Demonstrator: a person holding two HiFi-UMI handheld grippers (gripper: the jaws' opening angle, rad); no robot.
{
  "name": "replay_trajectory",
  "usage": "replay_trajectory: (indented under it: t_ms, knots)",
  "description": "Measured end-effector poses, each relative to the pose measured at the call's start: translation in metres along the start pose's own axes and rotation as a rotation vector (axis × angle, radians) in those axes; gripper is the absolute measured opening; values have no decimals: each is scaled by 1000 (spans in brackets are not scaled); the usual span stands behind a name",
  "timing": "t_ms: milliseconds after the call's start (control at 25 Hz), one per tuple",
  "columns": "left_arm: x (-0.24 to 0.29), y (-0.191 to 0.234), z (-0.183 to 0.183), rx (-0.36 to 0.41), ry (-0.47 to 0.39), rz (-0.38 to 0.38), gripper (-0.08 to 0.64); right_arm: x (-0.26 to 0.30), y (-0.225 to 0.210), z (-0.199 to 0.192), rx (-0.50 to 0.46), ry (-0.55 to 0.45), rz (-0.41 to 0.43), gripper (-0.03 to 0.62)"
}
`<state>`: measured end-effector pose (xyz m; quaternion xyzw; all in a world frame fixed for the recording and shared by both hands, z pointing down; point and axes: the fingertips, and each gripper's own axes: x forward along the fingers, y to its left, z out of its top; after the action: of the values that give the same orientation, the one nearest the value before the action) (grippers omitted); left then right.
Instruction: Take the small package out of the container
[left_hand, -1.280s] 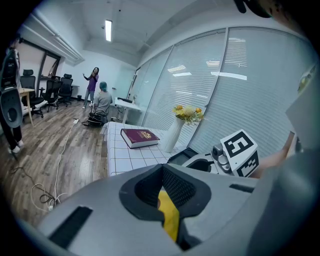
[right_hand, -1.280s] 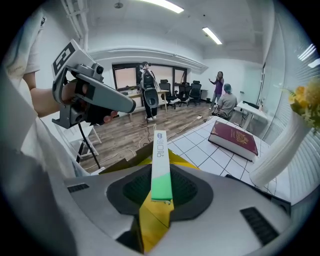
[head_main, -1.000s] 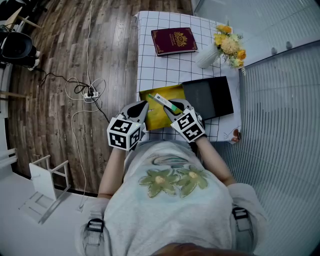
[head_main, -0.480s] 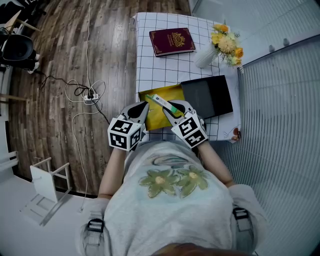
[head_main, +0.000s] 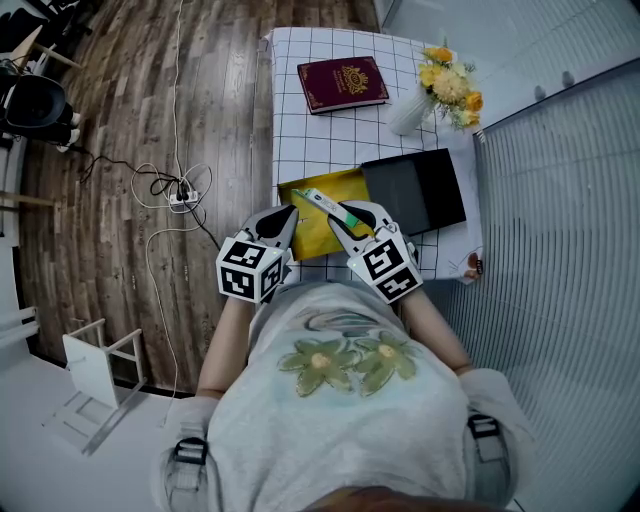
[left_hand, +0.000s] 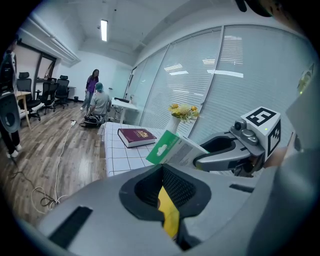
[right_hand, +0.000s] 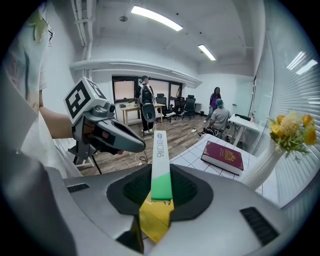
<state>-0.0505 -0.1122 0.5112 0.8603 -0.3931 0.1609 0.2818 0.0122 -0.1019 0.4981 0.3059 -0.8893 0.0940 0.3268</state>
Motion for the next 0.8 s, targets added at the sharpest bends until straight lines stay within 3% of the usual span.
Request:
replay_trajectory:
  t_ms: [800]
  knots:
    - [-10,-13,-11,11,3,8,8,-35,15,20,-17,-73,-17,91]
